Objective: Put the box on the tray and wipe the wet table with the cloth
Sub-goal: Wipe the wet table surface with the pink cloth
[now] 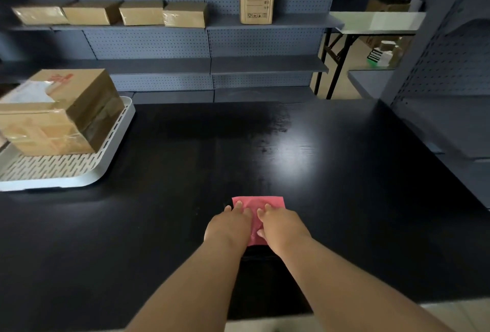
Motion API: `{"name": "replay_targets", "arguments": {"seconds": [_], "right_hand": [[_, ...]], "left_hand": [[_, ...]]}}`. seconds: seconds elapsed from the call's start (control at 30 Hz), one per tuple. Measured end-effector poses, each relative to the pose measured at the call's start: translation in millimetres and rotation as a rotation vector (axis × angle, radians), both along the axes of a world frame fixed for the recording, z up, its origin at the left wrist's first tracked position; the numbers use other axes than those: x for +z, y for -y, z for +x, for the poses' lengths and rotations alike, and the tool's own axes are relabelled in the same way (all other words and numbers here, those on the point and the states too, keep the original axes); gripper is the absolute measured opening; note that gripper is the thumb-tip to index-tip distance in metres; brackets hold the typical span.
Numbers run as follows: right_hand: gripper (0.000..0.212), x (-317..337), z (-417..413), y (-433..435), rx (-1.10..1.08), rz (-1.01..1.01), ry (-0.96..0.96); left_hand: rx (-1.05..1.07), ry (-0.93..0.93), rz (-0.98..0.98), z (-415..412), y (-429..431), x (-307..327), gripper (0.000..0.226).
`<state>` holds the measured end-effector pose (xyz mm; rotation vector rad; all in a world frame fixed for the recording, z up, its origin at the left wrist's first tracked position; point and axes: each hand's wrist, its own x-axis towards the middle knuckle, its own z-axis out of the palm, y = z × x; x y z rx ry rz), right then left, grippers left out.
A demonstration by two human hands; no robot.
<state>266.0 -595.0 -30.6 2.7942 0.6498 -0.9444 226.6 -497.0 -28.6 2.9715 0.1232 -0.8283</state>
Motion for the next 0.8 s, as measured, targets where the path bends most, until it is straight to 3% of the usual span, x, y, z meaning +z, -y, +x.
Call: {"name": "replay_targets", "arguments": {"seconds": [0.37,0.8], "right_hand": [[0.067,-5,142,-45,0.082,0.019,0.012],[0.061,2,252,-63,0.191,0.072,0.126]], "left_hand": [[0.105,-0.064,0.016,153,-43,-4,0.069],[0.145,0.072,-0.013,253,-68,-10,0.060]]}}
